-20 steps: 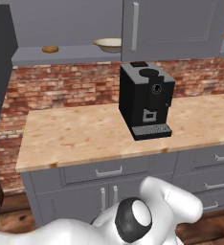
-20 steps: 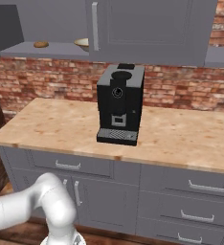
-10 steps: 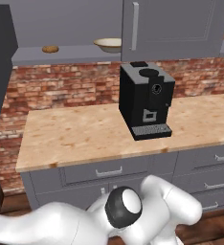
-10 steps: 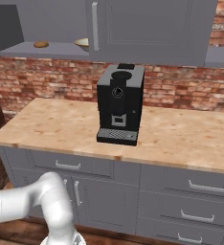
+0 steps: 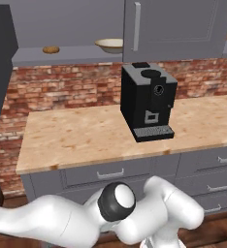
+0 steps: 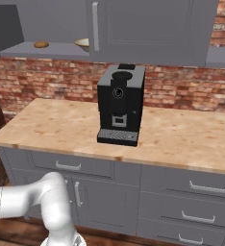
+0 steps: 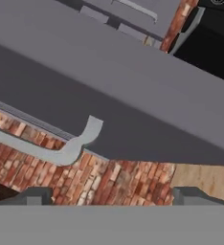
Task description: Pick the mug and place it in the sink. Pick the bowl and place it in the open cabinet and then close the cabinet.
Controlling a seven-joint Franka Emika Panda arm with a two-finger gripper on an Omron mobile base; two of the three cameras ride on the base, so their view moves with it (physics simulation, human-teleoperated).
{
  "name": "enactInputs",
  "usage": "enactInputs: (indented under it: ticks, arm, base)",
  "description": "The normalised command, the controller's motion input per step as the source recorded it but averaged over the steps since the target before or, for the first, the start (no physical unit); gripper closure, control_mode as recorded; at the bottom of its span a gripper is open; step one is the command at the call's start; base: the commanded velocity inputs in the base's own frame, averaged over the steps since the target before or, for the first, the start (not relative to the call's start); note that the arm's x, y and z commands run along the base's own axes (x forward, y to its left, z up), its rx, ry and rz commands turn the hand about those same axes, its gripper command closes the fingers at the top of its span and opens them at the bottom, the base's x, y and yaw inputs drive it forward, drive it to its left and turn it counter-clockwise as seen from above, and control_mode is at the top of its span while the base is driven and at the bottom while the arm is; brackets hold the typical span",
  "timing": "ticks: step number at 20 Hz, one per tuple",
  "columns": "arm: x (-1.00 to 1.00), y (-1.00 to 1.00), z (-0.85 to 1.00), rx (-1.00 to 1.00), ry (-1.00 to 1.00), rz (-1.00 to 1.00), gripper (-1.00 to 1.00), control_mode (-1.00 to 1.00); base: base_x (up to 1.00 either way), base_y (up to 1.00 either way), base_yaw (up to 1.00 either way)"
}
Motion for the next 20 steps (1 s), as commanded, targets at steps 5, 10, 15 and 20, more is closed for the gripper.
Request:
enactInputs:
  ticks: [5,10,15,20]
  arm:
    - [0.25,0.22,-0.18,0.0,0.0,-0.02,-1.0,-1.0]
    - [0.23,0.14,-0.12,0.0,0.01,-0.04,-1.0,-1.0]
    - [0.21,0.0,0.0,0.0,0.0,-0.09,-1.0,-1.0]
    - [0.24,0.0,-0.01,0.01,0.0,-0.11,-1.0,-1.0]
  base:
    - [0.0,0.0,0.0]
    - [0.0,0.0,0.0]
    - [0.0,0.0,0.0]
    - [0.0,0.0,0.0]
